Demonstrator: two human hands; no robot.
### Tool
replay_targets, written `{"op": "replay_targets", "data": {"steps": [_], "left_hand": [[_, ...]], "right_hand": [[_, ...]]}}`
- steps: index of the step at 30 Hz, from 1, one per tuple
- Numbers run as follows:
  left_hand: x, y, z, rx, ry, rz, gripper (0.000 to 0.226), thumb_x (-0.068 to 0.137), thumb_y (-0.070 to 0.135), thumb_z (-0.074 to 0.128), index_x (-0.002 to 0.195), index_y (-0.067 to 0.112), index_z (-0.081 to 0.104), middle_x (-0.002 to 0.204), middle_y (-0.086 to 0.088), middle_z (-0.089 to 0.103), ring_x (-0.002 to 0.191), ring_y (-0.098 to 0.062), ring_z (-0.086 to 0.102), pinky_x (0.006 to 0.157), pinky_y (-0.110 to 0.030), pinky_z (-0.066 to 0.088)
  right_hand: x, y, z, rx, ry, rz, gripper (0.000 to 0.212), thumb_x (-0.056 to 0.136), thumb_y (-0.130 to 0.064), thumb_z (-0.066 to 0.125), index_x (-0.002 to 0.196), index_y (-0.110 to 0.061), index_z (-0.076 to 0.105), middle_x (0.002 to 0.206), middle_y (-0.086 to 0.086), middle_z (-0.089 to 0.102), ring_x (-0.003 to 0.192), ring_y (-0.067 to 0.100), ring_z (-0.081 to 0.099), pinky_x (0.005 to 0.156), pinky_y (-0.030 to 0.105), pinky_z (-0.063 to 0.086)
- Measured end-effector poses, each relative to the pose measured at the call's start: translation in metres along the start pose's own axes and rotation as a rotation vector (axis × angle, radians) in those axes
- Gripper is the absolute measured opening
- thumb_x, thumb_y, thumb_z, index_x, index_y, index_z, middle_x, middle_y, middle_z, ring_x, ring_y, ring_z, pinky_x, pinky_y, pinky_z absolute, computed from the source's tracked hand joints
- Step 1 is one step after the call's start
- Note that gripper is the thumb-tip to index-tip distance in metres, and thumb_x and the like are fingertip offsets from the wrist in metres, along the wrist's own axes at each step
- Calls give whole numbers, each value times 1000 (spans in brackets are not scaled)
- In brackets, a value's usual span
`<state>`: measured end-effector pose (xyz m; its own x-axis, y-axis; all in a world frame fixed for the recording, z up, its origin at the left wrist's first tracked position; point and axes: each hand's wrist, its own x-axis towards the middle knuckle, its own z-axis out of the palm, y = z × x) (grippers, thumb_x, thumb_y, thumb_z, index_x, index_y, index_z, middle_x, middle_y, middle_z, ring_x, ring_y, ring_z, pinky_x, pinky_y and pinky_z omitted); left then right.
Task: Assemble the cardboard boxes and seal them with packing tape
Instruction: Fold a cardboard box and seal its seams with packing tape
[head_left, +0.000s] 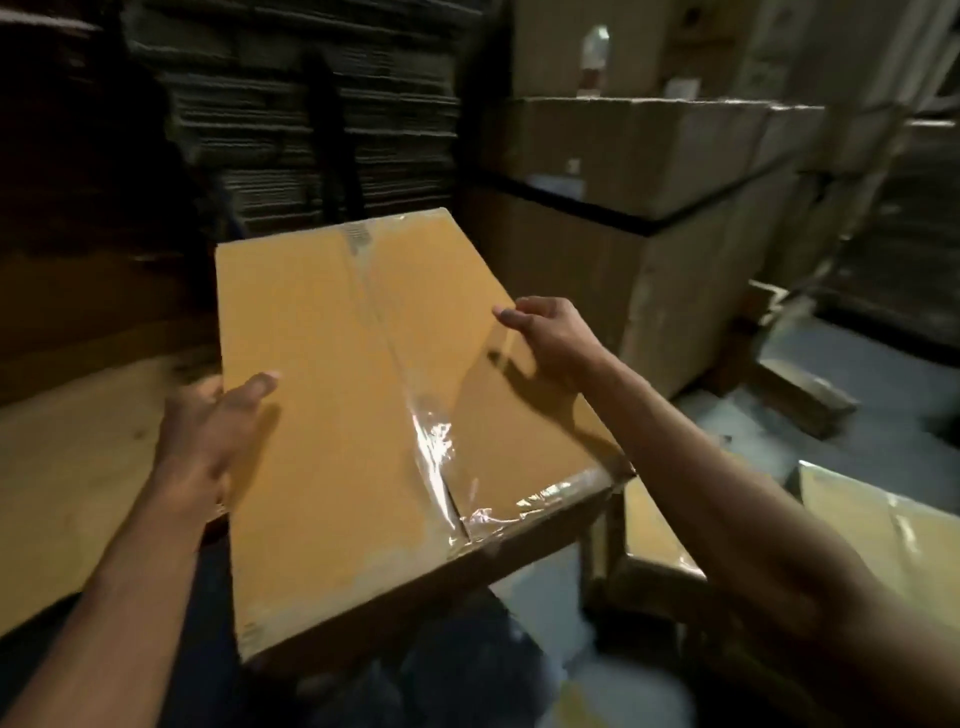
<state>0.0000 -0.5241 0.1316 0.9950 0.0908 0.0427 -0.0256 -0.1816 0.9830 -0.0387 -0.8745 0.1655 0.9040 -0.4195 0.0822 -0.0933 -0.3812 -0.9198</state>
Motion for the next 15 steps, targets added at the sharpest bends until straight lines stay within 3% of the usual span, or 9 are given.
{"op": "replay_targets", "data": {"steps": [3, 6, 10, 13, 15], "left_hand": [[9, 22, 80, 12, -149, 37, 54, 92, 52, 70, 138, 23, 60, 118, 0, 61, 90, -20, 56, 82, -39, 44], [16, 35, 172, 16, -314, 56, 51, 93, 49, 70, 132, 17, 65, 105, 0, 66, 85, -17, 60, 65, -33, 42], [5, 40, 308, 51, -477, 80, 38, 92, 43, 73, 113, 12, 71, 94, 0, 70, 81, -16, 64, 61, -29, 43], [3, 26, 416, 105, -569, 63, 38, 88, 47, 76, 106, 13, 72, 95, -2, 72, 80, -16, 63, 61, -29, 42], [3, 11, 485, 151, -600, 39, 36, 88, 47, 76, 103, 16, 71, 96, -1, 71, 83, -16, 62, 63, -29, 43]], "right_hand": [[-1, 31, -84, 12, 147, 62, 72, 86, -59, 75, 143, -18, 60, 128, -2, 68, 106, 15, 67, 89, 36, 57], [-8, 68, -164, 20, 272, 116, 69, 87, -57, 75, 142, -18, 61, 127, -4, 67, 108, 12, 65, 87, 34, 51], [-13, 138, -261, 36, 399, 192, 65, 90, -55, 71, 142, -18, 61, 138, -3, 63, 120, 16, 59, 94, 36, 50], [-2, 205, -322, 114, 484, 269, 66, 84, -59, 75, 138, -21, 64, 131, -3, 67, 118, 17, 63, 82, 28, 59], [15, 256, -355, 107, 519, 304, 73, 79, -64, 77, 138, -23, 64, 131, -6, 66, 116, 15, 63, 94, 35, 55]]}}
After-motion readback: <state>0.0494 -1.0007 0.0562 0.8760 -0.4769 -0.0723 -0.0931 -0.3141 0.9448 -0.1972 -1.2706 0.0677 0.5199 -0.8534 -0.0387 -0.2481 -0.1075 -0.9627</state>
